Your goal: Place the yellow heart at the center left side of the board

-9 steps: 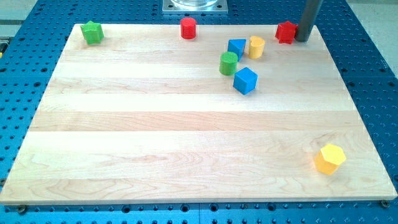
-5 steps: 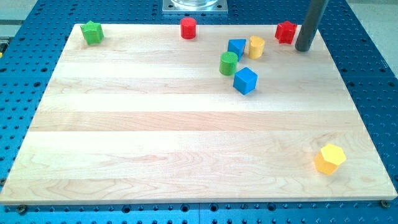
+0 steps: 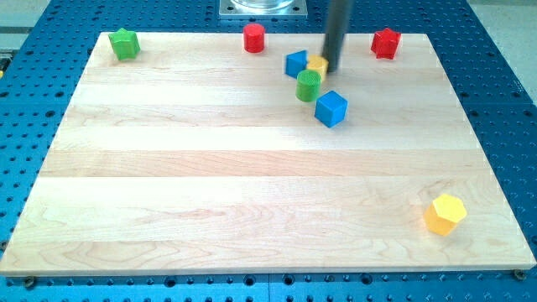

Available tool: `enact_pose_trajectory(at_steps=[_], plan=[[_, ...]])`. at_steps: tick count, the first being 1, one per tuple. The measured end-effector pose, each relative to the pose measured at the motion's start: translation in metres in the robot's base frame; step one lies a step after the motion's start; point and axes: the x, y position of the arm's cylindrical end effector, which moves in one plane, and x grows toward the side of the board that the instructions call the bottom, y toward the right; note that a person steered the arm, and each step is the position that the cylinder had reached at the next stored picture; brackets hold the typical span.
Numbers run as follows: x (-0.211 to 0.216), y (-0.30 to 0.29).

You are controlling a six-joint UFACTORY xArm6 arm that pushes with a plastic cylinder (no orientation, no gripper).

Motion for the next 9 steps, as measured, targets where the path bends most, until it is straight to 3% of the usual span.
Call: enact_pose_trajectory(at_steps=[1, 4, 6, 7, 8, 9], plan=[[0.016, -0.086], [0.050, -0.025], [0.130, -0.117], [0.135, -0.057], [0.158, -0.037], [0.178, -0.127]])
